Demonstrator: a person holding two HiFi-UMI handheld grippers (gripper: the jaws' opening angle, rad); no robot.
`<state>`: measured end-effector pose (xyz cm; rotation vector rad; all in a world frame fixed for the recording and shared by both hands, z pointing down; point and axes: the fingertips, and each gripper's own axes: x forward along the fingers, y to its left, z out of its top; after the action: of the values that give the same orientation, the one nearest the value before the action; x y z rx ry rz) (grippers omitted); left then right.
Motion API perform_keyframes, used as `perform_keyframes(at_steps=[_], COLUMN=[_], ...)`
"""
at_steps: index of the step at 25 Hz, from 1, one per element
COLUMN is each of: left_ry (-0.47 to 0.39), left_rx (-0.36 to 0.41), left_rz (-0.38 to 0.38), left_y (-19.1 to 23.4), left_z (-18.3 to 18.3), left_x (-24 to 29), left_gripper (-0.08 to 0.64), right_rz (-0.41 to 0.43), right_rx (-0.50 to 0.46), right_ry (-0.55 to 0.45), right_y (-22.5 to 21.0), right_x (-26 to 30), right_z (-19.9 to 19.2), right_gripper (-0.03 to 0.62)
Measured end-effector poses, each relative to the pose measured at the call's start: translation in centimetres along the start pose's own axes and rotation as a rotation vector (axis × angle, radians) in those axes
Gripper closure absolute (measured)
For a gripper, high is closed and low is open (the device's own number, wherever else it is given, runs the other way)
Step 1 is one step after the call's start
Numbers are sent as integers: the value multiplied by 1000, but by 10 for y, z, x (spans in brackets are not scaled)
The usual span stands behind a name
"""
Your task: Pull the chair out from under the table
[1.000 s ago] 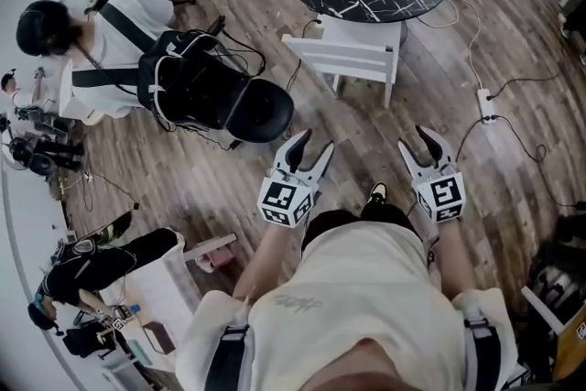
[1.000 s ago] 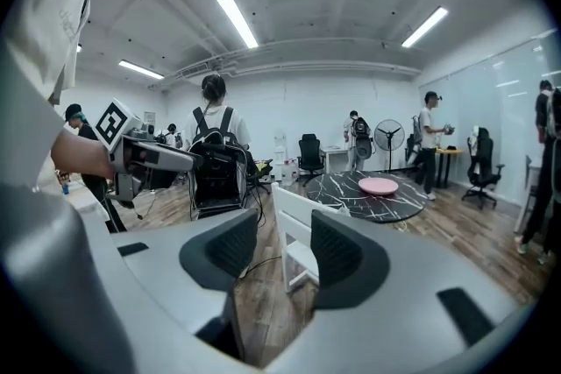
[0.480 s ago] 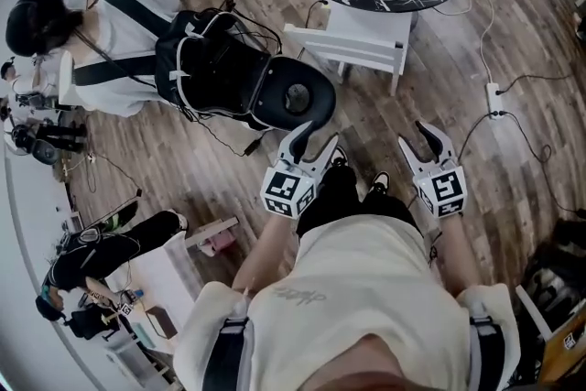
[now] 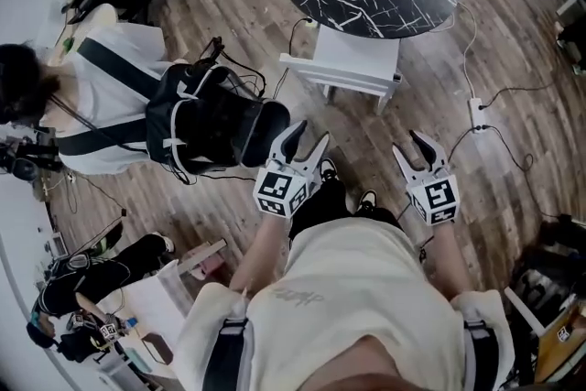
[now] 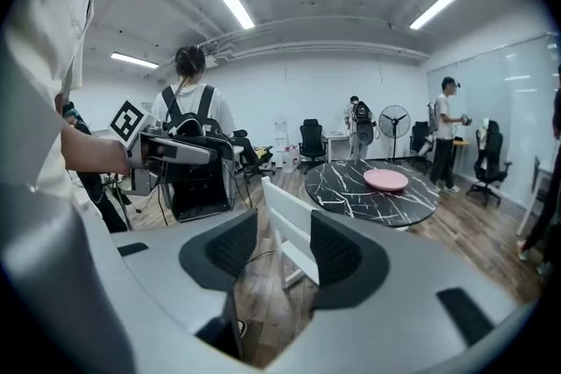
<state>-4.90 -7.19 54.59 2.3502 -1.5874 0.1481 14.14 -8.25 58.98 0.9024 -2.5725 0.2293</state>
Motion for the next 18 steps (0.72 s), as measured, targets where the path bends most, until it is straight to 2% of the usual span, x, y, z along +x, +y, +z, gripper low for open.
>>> perform_keyframes(at_steps=[5, 9, 18], left_ry=[-12, -33, -34], left_rx=[-21, -24, -27], left_rz=[-19, -70, -209], left_y=[38, 50, 75], left_z=[19, 27, 36], left_x=[23, 27, 56], left_gripper=[321, 321, 321], right_rz=[-39, -65, -136], right_rx=[0, -12, 11], right_ry=[2, -2, 29], right_y=[-14, -6, 0], right_x=[36, 55, 94], right_z=[35, 56, 72], right_gripper=[399, 399, 399])
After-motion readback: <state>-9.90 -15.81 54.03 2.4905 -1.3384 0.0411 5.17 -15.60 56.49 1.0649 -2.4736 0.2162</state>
